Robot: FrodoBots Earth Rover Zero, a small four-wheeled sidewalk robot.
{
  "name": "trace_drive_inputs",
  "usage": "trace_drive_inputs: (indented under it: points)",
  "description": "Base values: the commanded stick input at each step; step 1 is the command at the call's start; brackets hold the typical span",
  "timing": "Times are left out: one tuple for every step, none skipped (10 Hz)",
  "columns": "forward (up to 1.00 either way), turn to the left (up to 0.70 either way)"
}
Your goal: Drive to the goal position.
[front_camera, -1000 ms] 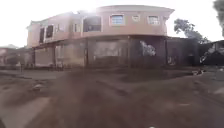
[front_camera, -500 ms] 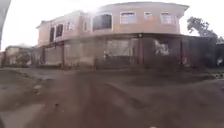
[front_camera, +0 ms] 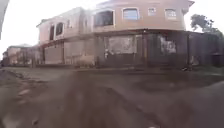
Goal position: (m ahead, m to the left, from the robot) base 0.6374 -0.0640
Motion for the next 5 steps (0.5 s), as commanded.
trace_drive_inputs:
  points:
    - [1.00,0.00]
    - [1.00,0.00]
    - [1.00,0.06]
    - [1.00,0.24]
    - [1.00,0.00]
